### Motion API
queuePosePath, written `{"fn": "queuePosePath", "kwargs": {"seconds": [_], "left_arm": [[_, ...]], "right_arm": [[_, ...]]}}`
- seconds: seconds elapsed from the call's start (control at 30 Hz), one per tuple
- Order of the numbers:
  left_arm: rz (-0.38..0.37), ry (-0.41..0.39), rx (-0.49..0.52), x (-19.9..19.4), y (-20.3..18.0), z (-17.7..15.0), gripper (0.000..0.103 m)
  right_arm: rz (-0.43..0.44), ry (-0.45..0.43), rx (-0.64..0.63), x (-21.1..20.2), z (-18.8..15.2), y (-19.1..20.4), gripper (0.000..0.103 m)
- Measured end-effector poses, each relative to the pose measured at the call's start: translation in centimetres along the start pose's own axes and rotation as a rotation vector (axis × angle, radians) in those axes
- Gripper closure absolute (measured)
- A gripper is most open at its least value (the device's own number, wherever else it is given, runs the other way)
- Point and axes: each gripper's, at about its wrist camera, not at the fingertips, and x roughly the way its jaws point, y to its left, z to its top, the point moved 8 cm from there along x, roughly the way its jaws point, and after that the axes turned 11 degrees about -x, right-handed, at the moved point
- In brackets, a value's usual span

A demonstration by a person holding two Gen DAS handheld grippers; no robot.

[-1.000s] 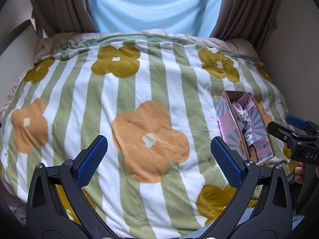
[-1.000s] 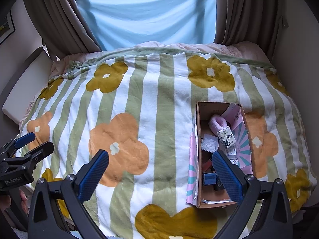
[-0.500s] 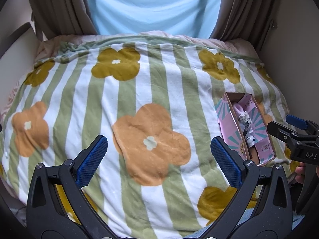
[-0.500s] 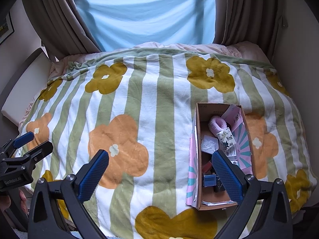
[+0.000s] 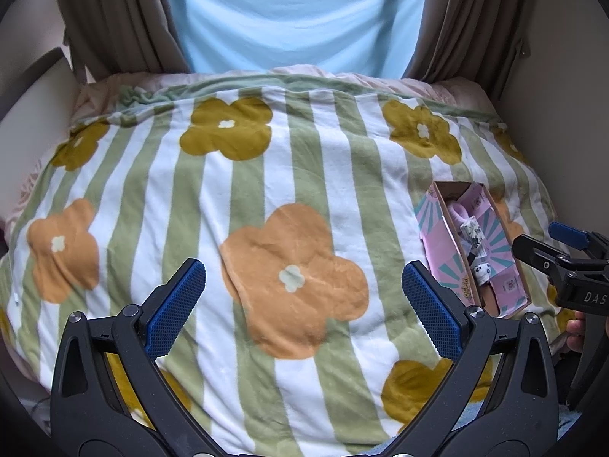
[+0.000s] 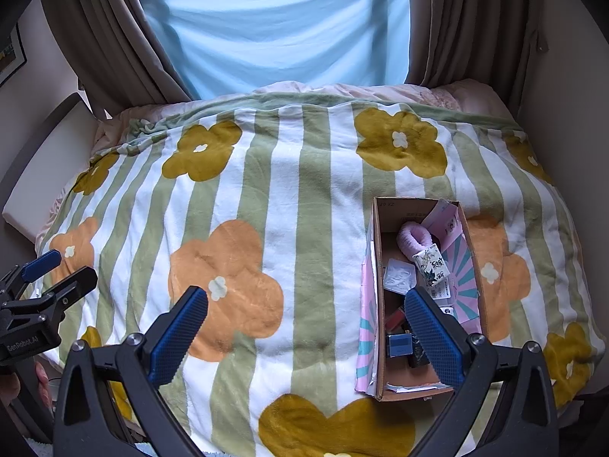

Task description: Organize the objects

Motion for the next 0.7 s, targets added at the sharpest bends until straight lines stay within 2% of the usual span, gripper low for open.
{"fn": "queuePosePath", "kwargs": {"seconds": [0.3,0.43,0.7], "left_arm": [[-0.015,-0.063,0.001,-1.1,-0.4,0.3,0.000],[-0.112,-0.058,-0.026,-1.5,-1.5,0.1,0.000],[-0.059,-0.089,-0.066,-1.6,-0.6,0.7,0.000]], "right_arm": [[-0.017,-0.012,0.002,0.0,0.4,-0.6,0.000],[-0.019,-0.014,-0.002,0.0,0.4,-0.5,0.000],[-0.019,-0.007,0.001,-0.1,0.9,-0.4,0.000]]}}
